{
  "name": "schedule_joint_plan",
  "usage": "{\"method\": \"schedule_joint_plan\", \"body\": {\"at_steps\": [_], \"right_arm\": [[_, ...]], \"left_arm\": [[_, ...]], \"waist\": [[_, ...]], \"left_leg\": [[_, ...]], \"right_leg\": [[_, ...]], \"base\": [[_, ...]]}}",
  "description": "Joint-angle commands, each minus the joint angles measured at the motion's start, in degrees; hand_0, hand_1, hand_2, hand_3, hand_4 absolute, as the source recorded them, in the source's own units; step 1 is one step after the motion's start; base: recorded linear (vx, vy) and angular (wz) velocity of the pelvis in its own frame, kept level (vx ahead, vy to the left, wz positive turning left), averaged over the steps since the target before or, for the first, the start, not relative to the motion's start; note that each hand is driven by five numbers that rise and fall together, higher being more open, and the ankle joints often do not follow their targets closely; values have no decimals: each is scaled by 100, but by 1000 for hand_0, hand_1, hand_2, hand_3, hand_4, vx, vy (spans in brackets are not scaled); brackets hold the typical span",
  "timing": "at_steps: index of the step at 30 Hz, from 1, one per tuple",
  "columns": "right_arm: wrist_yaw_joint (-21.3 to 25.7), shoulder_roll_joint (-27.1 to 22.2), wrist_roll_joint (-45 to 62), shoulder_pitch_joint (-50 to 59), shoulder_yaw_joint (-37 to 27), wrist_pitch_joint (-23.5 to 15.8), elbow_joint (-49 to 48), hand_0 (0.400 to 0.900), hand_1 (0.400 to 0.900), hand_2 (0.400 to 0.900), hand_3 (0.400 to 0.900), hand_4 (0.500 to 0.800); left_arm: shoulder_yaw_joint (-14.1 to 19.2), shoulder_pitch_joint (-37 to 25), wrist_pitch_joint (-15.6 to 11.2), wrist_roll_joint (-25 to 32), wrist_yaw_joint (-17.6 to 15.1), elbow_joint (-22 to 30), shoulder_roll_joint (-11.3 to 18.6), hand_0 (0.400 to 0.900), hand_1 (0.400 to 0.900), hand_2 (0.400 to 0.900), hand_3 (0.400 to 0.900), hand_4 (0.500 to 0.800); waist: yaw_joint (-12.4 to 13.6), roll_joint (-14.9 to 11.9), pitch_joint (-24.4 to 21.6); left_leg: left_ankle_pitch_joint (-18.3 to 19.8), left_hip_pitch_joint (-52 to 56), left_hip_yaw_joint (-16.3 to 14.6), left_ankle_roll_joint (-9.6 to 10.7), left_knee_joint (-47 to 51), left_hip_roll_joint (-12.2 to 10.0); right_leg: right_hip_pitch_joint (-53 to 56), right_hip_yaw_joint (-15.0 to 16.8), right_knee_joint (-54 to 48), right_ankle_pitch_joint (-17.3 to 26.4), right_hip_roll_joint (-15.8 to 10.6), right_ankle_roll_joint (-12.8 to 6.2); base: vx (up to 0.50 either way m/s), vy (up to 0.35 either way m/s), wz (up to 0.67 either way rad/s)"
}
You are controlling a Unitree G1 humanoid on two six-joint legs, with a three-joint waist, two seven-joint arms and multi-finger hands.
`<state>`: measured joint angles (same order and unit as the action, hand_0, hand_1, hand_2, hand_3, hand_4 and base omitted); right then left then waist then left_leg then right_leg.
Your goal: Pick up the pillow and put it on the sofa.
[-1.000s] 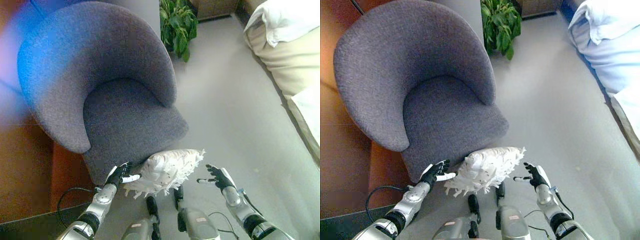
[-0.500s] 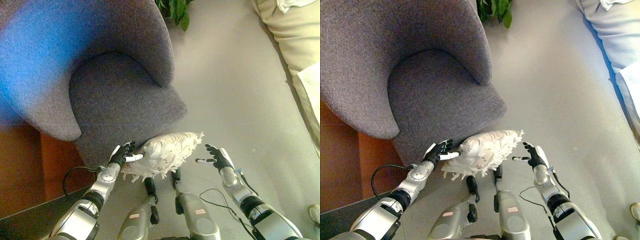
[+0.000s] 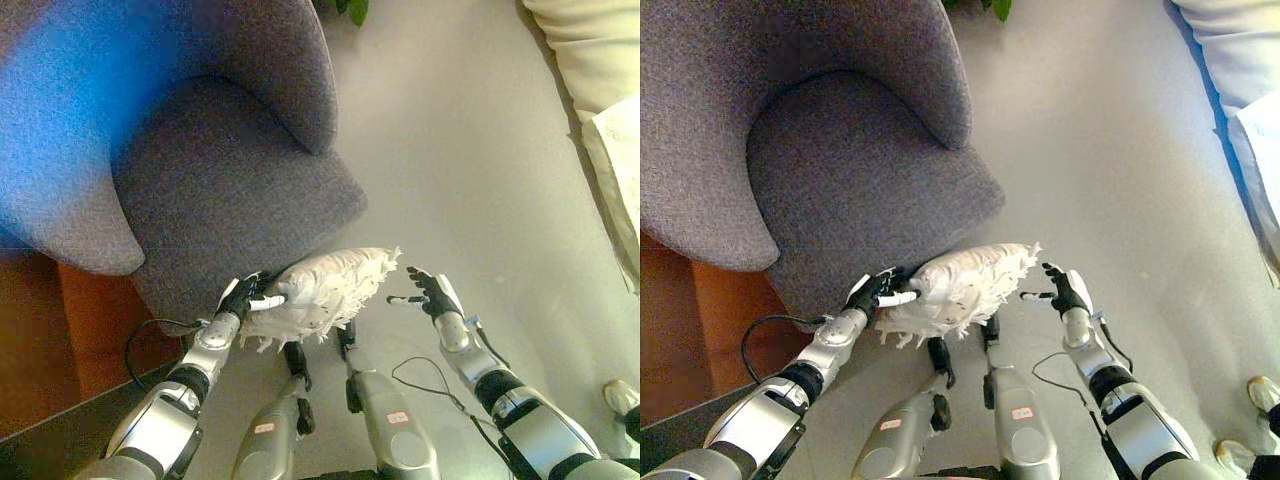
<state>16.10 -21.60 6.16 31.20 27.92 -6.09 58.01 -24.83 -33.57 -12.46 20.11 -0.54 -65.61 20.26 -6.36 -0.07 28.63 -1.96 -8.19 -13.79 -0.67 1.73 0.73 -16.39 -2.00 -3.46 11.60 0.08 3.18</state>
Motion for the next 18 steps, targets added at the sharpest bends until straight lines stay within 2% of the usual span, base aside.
{"method": "schedule_joint_plan", "body": {"at_steps": [1,18], "right_arm": [[264,-331,161,290,169,-39,-546,900,900,900,900,800],[315,-451,281,629,309,189,-960,900,900,900,900,800]], "left_arm": [[-61,-330,-170,122,-63,-155,168,900,900,900,900,800],[-58,-773,-59,137,-89,-318,151,900,900,900,900,800]], "waist": [[-158,-126,104],[-259,-181,116]], "left_leg": [[281,-726,363,287,-1107,-359],[215,-1439,297,334,-1411,-425]], "right_leg": [[-426,306,1103,-712,-528,-877],[-1121,396,1282,-608,-479,-872]], "base": [[0,0,0],[-7,-7,-3]]}}
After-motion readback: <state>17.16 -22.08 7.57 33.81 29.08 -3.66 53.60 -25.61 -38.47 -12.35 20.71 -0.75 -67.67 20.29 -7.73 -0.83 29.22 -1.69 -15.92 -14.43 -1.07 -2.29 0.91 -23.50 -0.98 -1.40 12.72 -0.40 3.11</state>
